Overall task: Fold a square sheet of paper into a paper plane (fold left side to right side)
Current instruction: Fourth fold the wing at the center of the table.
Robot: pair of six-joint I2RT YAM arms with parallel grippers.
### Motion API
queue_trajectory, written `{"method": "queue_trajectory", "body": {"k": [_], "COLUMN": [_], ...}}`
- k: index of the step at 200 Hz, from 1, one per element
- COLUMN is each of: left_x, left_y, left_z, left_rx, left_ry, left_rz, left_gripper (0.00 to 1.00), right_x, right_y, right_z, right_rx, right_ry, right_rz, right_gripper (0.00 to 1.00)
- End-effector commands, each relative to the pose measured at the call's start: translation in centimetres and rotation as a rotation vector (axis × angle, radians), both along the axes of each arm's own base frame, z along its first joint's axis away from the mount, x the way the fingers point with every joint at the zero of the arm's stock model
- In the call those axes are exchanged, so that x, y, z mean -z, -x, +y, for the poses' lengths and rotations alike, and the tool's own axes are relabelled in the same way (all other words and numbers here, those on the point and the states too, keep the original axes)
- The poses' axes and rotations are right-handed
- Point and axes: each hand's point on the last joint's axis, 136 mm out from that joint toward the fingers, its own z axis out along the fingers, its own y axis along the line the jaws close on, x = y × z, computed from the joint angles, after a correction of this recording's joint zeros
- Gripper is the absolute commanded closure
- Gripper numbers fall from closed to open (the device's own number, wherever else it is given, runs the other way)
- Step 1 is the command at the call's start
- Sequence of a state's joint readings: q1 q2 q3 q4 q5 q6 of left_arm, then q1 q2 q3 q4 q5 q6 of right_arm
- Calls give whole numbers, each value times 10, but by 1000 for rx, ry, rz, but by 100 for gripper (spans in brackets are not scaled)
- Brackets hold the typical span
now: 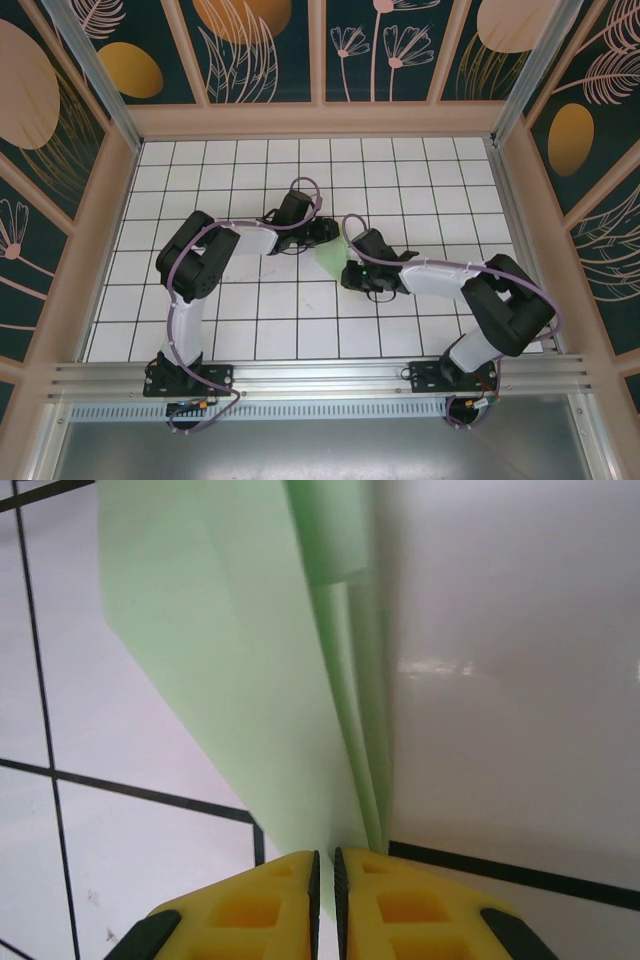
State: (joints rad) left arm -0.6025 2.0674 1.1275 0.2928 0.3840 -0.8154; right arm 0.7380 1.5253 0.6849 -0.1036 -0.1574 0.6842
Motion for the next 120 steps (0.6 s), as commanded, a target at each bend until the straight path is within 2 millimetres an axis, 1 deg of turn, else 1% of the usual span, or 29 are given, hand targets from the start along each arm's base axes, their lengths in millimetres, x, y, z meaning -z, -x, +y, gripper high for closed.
{"method": "queue_trajectory", "body": {"k": [1,15,40,58,69,84,103,120], "left_x": [42,28,-3,-26,-38,-52,-64,-75], "left_y": [7,5,-3,-8,-11,-12,-9,-1], "left_z": [32,27,20,17,14,13,15,14], "left_rx": [-47,-31,-9,4,11,15,10,18], "left_ry": [-160,-139,-123,-114,-103,-91,-80,-50], "left_rz": [84,65,16,-16,-35,-53,-72,-84], "left_gripper": [65,63,60,59,56,53,53,54], "right_x": [-24,-34,-36,-40,-42,-42,-41,-41], "right_y": [0,-4,-1,2,5,8,10,11], "right_z": [3,0,-11,-14,-14,-17,-21,-23], "right_rx": [-55,-62,-65,-74,-82,-82,-83,-81], "right_ry": [18,22,-5,-74,-128,-170,-187,-196], "right_rz": [-35,-63,-54,-56,-52,-48,-42,-39], "right_gripper": [83,82,82,82,82,82,82,82]}}
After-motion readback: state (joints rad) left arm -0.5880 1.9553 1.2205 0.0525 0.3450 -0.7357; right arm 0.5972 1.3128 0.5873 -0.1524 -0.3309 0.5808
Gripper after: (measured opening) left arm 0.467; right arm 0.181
